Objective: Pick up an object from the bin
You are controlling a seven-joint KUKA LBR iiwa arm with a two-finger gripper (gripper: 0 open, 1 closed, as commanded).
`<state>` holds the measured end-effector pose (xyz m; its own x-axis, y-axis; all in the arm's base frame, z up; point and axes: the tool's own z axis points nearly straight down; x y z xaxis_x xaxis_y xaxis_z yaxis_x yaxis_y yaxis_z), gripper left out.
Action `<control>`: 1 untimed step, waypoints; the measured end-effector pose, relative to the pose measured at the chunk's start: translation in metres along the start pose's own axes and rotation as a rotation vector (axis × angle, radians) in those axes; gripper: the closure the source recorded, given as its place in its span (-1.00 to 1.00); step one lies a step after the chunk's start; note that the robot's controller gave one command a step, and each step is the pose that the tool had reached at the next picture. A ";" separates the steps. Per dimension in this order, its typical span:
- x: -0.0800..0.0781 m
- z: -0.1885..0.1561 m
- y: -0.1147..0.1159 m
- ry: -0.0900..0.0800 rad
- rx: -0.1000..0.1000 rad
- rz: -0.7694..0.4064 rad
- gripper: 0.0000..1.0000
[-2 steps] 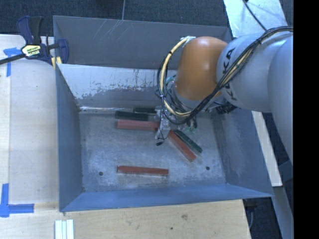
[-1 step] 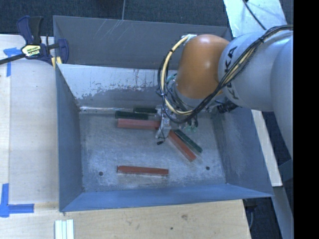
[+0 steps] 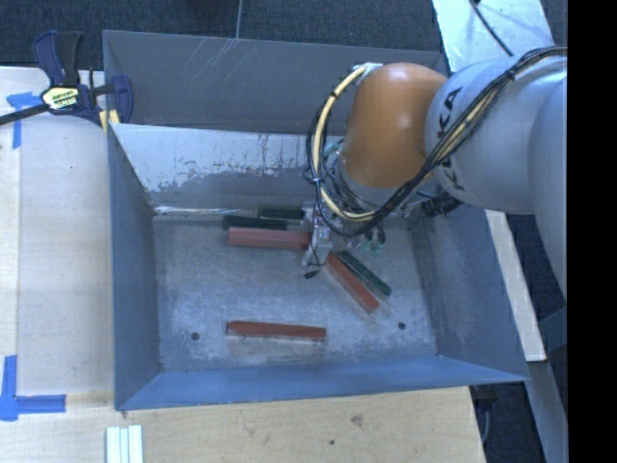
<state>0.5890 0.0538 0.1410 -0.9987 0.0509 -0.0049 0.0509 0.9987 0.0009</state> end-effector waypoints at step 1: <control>0.001 -0.008 0.000 0.006 0.001 -0.001 1.00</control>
Offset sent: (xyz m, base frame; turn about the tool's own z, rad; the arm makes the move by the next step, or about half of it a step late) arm 0.0000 0.0000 0.0201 0.0000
